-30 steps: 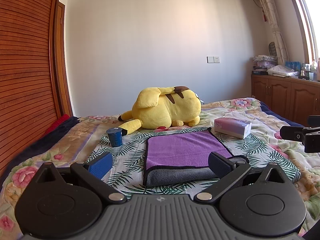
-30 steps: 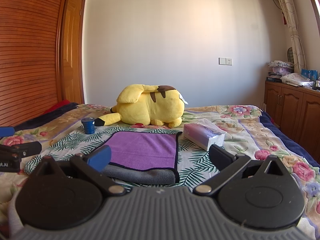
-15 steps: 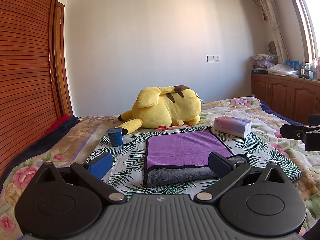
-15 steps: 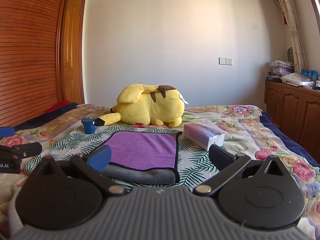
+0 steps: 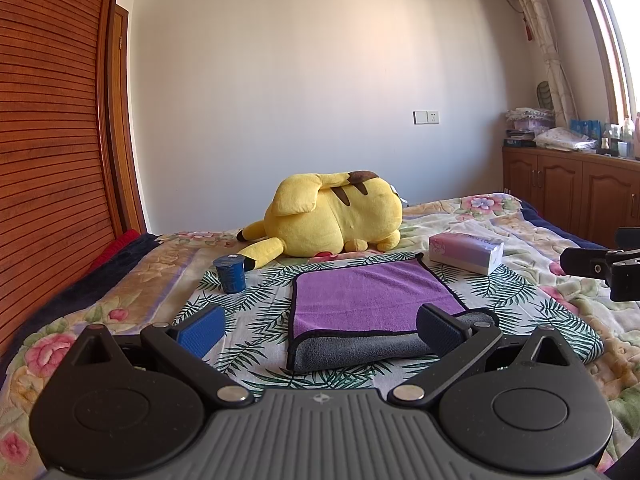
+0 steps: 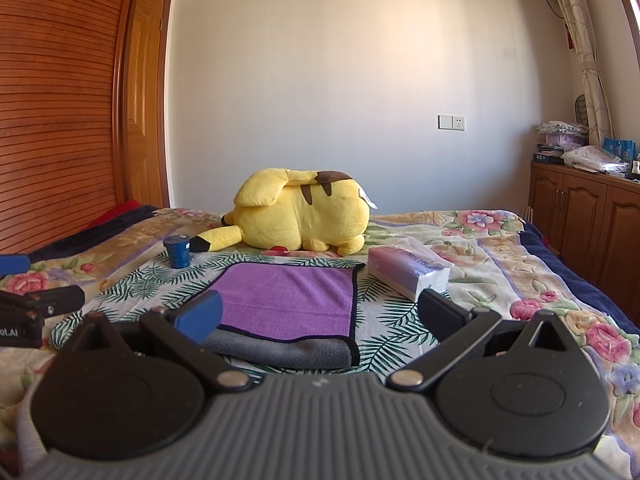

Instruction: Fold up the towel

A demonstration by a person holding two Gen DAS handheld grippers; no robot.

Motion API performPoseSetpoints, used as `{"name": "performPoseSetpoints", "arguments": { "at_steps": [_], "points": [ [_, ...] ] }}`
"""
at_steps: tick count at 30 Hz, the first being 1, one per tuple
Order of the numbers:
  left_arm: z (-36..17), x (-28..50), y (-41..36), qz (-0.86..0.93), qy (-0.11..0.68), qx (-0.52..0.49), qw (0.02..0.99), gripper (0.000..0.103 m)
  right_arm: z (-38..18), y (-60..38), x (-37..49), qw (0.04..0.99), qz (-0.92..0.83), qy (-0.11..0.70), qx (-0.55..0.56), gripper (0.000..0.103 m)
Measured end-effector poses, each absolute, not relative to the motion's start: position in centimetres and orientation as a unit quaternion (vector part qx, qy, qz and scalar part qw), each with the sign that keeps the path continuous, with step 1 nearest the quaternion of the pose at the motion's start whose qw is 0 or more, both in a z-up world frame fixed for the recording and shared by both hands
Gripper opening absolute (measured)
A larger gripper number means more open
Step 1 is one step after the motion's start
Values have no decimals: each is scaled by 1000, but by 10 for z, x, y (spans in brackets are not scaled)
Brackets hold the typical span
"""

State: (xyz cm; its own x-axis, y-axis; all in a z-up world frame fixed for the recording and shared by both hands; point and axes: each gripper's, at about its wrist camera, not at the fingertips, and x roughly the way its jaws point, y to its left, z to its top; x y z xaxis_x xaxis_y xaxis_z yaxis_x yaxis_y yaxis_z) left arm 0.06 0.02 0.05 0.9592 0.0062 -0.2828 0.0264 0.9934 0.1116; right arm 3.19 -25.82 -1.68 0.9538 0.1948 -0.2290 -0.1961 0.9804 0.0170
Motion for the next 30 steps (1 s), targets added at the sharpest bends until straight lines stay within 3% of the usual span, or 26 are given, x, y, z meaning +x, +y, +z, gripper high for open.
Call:
{"name": "performPoseSetpoints", "arguments": {
  "at_steps": [30],
  "points": [
    [-1,2,4,-6,149,62,987,87,-17,-258,30,988,100,116,-2,103]
  ]
}}
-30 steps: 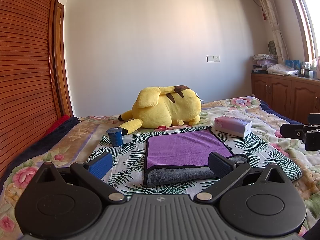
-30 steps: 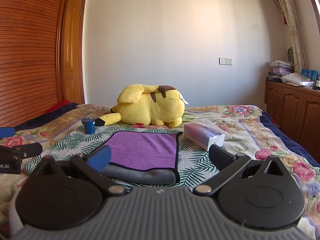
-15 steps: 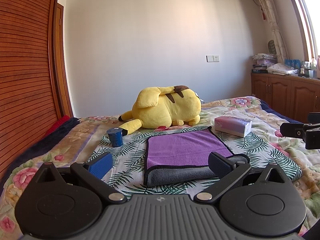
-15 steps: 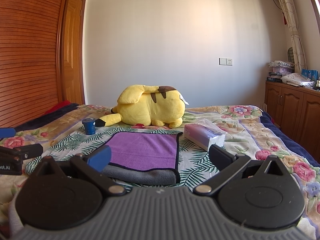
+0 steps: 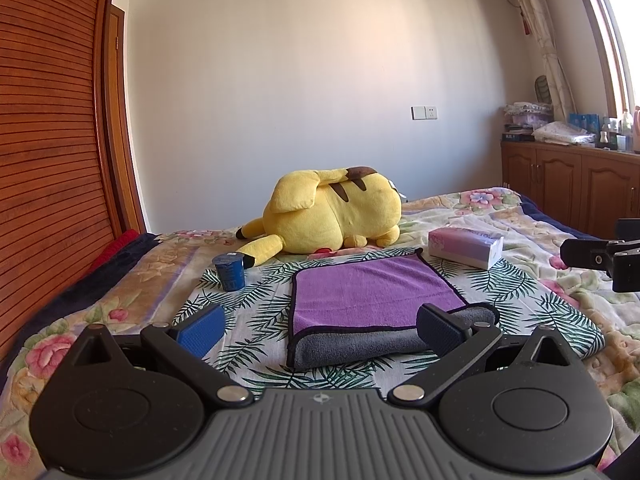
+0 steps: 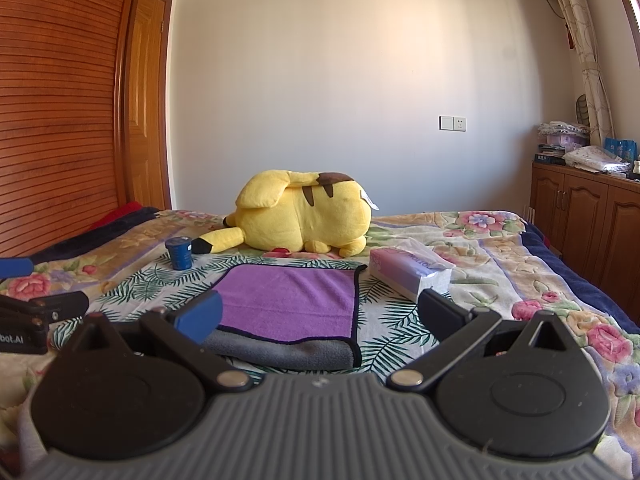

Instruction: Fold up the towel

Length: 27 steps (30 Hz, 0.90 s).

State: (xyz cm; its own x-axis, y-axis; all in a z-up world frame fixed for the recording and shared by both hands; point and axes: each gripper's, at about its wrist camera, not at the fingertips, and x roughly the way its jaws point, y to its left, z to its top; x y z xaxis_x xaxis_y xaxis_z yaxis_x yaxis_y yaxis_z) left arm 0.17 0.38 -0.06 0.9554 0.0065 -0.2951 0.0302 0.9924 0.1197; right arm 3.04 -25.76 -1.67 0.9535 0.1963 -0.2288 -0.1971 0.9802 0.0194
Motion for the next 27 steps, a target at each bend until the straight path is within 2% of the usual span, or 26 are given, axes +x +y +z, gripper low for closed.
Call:
{"name": "performPoseSetpoints", "arguments": {
  "at_steps": [27],
  "points": [
    [-20,39,-4,-18,237,87,967,87,-25,-250,71,975,142,169,-4,103]
  ]
}}
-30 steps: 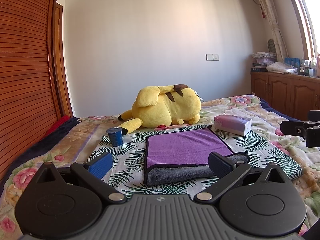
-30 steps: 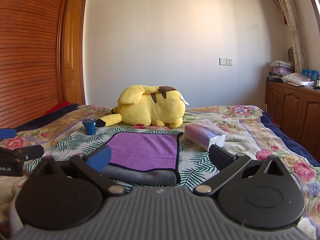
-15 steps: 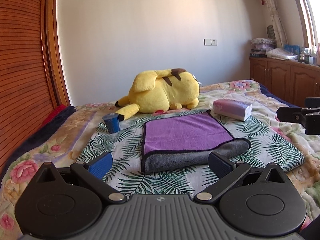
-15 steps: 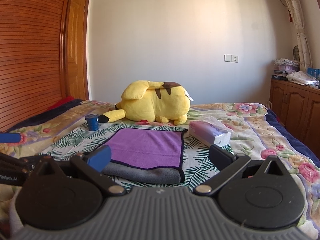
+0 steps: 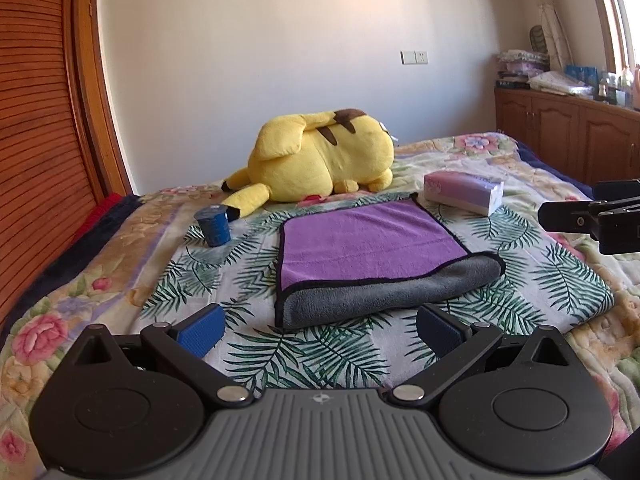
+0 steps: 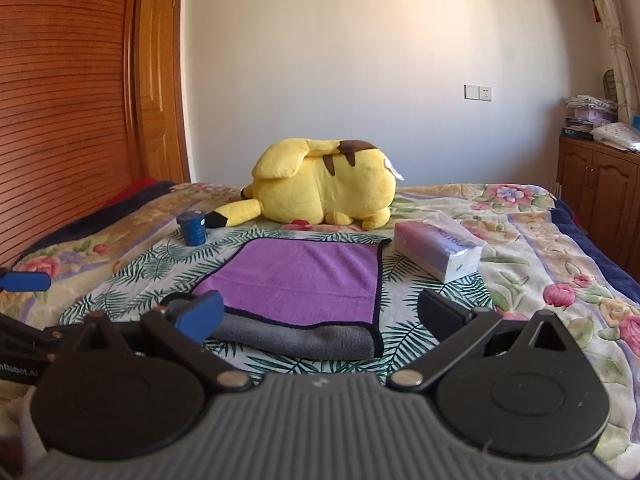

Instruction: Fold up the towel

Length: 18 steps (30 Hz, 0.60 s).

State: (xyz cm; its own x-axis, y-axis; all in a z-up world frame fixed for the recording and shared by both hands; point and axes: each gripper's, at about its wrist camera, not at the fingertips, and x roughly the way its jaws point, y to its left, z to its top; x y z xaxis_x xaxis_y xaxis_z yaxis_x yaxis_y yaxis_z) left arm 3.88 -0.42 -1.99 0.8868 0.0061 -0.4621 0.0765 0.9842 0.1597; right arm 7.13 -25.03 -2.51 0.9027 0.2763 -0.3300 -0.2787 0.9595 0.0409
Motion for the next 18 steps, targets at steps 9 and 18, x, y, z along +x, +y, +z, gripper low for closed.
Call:
{"name": "performPoseSetpoints", "arguments": {
  "at_steps": [9,18],
  "points": [
    [-21,56,0,-42,250,70,965,85,-31,-244,89,968,161,194,-17,88],
    [-22,76,7,-56,261,56,962,78,-38,-240,108,961,171,214,-32,82]
  ]
}}
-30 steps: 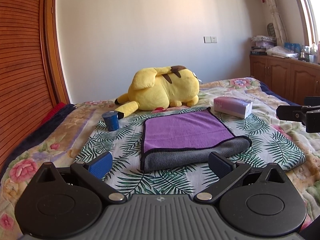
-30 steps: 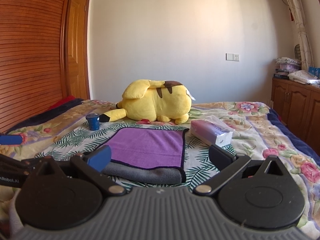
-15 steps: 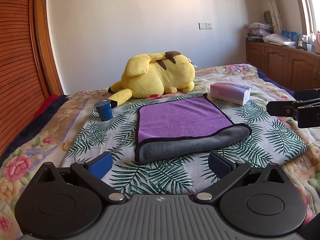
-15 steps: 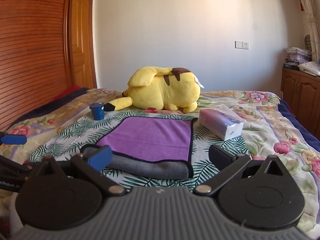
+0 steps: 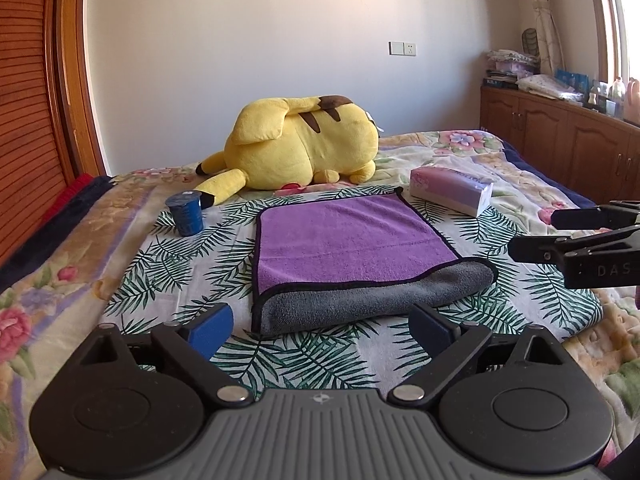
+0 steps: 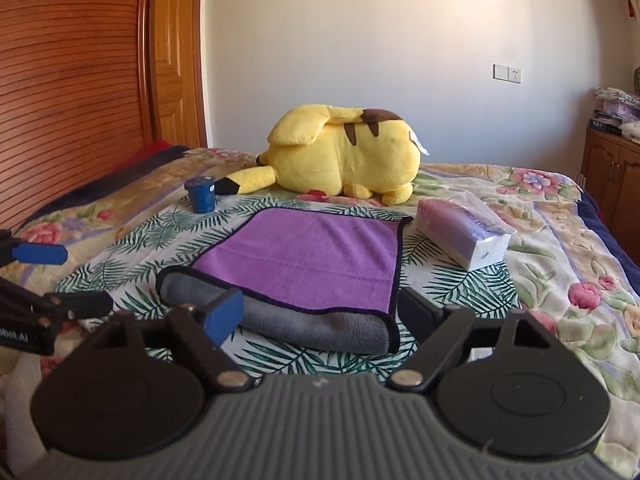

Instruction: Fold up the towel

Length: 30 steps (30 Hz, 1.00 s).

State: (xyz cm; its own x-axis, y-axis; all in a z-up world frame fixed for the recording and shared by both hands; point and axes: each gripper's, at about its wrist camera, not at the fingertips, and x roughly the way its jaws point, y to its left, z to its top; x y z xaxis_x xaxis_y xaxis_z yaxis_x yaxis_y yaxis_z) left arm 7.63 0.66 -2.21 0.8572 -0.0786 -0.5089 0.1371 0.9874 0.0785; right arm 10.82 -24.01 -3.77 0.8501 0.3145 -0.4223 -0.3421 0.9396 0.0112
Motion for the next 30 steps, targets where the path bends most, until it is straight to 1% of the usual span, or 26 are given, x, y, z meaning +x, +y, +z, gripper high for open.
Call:
{"name": "performPoseSetpoints", "arguments": {
  "at_steps": [4,12,19,25,27,30],
  "points": [
    [-26,86,10,-57,271,56,959,73,-41,-240,122,959,172,222,-38,78],
    [-31,110,23,-47,280,51,957,68,-50,-242,145,954,174,242,-37,71],
    [-37,139,38,-39,290,46,955,63,-53,-243,158,951,178,250,-30,68],
    [-45,158,48,-33,299,46,952,56,-58,-246,175,949,177,261,-26,65],
    [-48,164,50,-34,302,48,951,55,-61,-246,180,948,177,264,-25,64],
    [-54,172,54,-39,310,44,949,50,-65,-247,188,946,177,272,-26,62]
  ]
}}
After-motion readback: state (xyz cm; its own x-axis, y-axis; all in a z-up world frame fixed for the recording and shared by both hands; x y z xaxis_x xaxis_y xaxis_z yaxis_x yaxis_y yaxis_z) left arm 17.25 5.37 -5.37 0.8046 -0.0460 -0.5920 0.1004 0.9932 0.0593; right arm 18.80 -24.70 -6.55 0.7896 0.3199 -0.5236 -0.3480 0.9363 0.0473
